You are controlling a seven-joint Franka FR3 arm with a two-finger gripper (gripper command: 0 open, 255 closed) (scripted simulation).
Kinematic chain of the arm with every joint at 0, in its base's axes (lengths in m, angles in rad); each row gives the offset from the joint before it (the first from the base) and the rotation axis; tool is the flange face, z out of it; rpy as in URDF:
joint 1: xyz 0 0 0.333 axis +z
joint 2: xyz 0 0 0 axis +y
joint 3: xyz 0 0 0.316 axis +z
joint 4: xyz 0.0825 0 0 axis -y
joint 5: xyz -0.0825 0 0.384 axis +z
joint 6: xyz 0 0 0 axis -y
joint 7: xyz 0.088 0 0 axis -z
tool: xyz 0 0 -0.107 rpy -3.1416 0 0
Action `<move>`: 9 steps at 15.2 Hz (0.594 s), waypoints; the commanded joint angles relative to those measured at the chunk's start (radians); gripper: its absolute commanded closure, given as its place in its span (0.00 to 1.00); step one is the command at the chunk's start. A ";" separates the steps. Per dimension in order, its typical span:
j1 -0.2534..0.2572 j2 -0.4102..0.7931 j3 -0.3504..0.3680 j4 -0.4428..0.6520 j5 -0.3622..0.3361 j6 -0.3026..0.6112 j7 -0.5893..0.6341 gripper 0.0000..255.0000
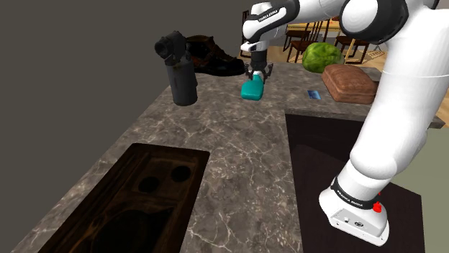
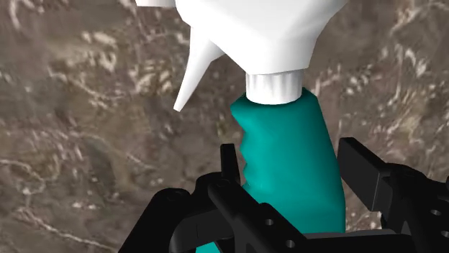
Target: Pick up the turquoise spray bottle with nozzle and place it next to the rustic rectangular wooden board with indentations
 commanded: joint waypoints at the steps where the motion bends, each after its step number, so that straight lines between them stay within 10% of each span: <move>1: 0.001 -0.005 0.000 0.021 -0.001 -0.026 0.001 1.00; 9: 0.001 -0.026 -0.001 0.101 -0.004 -0.127 0.000 1.00</move>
